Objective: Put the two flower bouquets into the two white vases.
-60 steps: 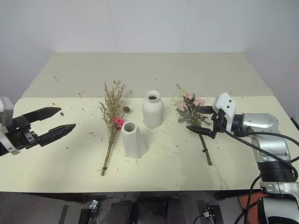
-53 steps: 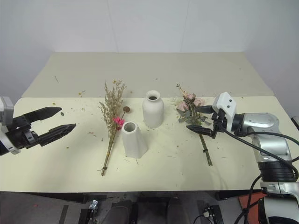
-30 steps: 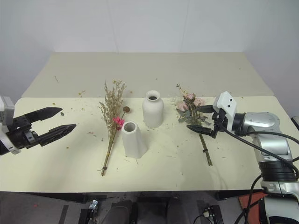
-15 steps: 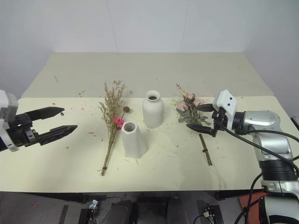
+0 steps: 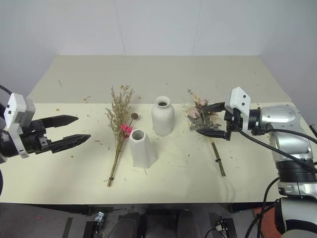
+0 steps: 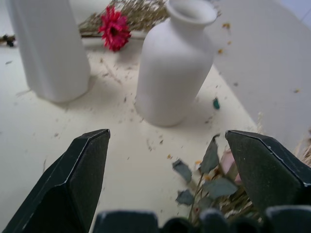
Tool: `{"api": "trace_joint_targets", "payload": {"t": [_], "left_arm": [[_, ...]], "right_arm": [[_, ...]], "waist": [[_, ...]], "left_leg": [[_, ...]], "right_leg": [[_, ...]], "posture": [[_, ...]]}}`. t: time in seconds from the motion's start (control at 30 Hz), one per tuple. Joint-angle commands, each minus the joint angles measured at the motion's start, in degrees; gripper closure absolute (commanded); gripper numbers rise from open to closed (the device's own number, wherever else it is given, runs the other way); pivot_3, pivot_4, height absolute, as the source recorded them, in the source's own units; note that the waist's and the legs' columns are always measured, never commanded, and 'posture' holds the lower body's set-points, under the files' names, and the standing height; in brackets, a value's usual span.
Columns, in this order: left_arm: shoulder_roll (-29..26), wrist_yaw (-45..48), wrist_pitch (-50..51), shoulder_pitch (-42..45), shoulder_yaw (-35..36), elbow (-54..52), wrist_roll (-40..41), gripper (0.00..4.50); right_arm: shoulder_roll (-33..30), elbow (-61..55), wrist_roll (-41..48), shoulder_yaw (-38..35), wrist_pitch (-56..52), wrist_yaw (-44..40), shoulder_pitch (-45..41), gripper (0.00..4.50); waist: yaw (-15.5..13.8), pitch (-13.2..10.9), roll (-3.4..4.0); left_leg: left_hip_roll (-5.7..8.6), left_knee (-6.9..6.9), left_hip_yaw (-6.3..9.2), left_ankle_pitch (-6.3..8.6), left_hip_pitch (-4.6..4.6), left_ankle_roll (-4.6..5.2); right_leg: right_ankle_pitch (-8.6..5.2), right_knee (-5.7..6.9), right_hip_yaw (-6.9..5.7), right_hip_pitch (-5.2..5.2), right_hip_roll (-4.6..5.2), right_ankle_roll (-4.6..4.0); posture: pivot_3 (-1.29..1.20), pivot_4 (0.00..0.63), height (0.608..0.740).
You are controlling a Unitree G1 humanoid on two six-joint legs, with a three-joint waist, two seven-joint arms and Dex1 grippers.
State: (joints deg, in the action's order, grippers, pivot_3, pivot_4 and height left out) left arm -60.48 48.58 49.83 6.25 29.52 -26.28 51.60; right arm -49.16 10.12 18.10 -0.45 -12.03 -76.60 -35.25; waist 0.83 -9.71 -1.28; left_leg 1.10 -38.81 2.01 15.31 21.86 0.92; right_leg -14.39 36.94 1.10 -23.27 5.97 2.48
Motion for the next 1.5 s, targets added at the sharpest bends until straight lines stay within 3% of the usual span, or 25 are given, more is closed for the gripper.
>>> {"api": "trace_joint_targets", "payload": {"t": [0.03, 0.23, 0.47, 0.8, 0.97, 1.27, 1.37, 1.5], "left_arm": [[-2.31, 3.02, -3.02, 4.61, 0.49, 0.11, 0.24, 0.03], [-4.08, 10.69, -7.2, 16.02, -3.71, 4.36, 0.91, 0.03], [-1.85, 15.77, -8.88, 26.55, -12.57, 7.17, 0.38, 0.03], [1.59, 20.64, -11.39, 31.87, -19.56, 11.98, -4.15, 0.03], [2.27, 21.81, -11.56, 31.39, -19.73, 12.08, -5.31, 0.03], [2.19, 21.48, -10.8, 29.19, -18.14, 10.86, -5.7, 0.03], [1.9, 21.18, -10.51, 28.43, -17.37, 10.36, -5.52, 0.0], [1.9, 20.76, -10.06, 27.94, -16.69, 9.8, -5.37, 0.0]], "right_arm": [[-3.66, -0.07, -1.09, 0.9, -3.65, -2.21, -3.23, 0.0], [-7.68, 0.24, -3.94, 5.87, -14.7, -4.12, -8.99, 0.0], [-10.06, 1.92, -9.68, 14.87, -29.51, -5.91, -16.52, 0.0], [0.35, 25.86, -22.69, 33.4, -48.07, -4.25, -33.16, 0.0], [5.6, 33.47, -23.87, 35.93, -50.78, -4.83, -37.72, 0.0], [10.93, 37.98, -26.3, 38.57, -49.55, -5.69, -37.24, 0.0], [10.79, 36.55, -27.0, 39.78, -49.69, -6.41, -36.13, 0.55], [11.39, 37.72, -27.09, 38.75, -49.69, -5.1, -36.35, 1.94]], "waist": [[-0.02, -0.01, 0.01], [0.07, -0.03, 0.05], [0.24, -0.06, 0.06], [0.92, -0.06, 0.06], [1.57, -0.06, 0.06], [1.72, -0.06, 0.07], [1.64, -0.06, 0.07], [1.66, -0.06, 0.07]], "left_leg": [[0.0, 0.0, 0.0, 0.0, 0.0, 0.0], [0.03, 0.0, -0.01, 0.0, 0.04, 0.0], [0.06, -0.04, -0.04, 0.0, 0.17, 0.0], [0.11, -0.09, -0.17, -0.03, 0.51, -0.03], [0.11, -0.18, -0.18, -0.12, 1.06, -0.15], [0.11, -0.18, -0.16, -0.11, 1.05, -0.14], [0.12, -0.19, -0.15, -0.11, 1.04, -0.14], [0.12, -0.23, -0.15, -0.11, 0.99, -0.14]], "right_leg": [[0.0, -0.01, -0.01, 0.0, 0.0, 0.0], [0.0, -0.05, -0.05, -0.02, -0.01, 0.0], [0.0, -0.01, -0.05, -0.13, -0.03, 0.01], [0.0, 0.16, 0.03, -0.62, -0.11, 0.0], [0.03, 0.27, 0.07, -1.2, -0.11, 0.01], [0.06, 0.28, 0.06, -1.18, -0.11, 0.07], [0.06, 0.28, 0.06, -1.15, -0.11, 0.07], [0.06, 0.27, 0.06, -1.13, -0.1, 0.07]], "posture": [[0.0, 0.15, 0.74], [0.0, 0.15, 0.74], [0.0, 0.15, 0.74], [0.0, 0.15, 0.74], [0.0, 0.15, 0.74], [0.0, 0.15, 0.74], [0.0, 0.15, 0.74], [0.0, 0.15, 0.74]]}}
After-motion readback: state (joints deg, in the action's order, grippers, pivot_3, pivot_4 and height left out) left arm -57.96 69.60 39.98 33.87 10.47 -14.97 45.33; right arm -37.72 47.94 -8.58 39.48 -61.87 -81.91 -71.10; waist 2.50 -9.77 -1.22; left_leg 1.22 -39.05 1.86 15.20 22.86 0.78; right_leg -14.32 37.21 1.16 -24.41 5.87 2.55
